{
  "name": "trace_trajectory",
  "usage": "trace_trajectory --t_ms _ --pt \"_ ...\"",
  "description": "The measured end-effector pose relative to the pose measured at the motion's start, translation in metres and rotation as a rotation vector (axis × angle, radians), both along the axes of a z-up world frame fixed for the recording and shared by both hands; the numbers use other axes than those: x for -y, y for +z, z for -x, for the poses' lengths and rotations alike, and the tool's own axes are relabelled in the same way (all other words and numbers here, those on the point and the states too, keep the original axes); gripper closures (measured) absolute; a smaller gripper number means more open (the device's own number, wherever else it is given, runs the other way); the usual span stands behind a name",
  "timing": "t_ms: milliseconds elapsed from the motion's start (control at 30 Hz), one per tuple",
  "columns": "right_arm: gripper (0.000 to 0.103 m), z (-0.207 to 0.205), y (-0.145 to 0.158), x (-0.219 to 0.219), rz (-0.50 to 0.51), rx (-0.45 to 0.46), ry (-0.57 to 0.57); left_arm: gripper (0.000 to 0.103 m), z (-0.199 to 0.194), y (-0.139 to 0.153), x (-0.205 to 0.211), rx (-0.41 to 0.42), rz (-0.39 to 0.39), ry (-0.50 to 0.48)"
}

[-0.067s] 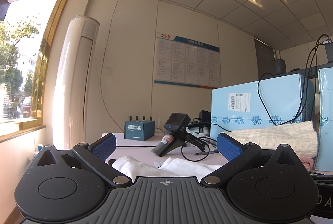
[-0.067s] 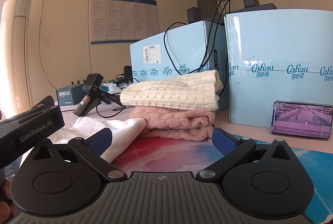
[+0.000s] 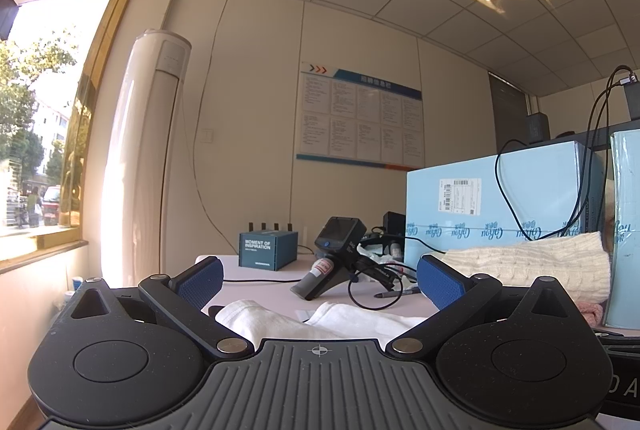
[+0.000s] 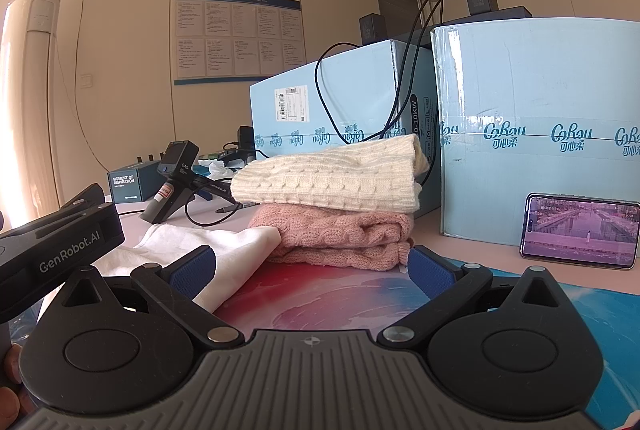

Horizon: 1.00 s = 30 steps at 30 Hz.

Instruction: Fold clothes

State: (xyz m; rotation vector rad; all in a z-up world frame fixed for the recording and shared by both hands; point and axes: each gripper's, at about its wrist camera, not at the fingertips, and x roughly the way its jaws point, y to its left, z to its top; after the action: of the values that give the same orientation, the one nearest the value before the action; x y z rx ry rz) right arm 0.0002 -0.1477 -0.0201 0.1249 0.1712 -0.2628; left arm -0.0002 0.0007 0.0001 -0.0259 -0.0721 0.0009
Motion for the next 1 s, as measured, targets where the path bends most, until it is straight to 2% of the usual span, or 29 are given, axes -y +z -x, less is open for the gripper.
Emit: trace_trajectory --t_ms 667,1000 --pt "0.0 0.003 0.001 -0.001 0.004 0.012 -0.017 0.0 -0.005 -0.002 -0.002 -0.011 0.003 -0.011" --pt "0.0 0.015 0.003 -0.014 0.095 0.078 -0.095 0.0 -0.007 -0.002 -0.002 -0.034 0.005 -0.035"
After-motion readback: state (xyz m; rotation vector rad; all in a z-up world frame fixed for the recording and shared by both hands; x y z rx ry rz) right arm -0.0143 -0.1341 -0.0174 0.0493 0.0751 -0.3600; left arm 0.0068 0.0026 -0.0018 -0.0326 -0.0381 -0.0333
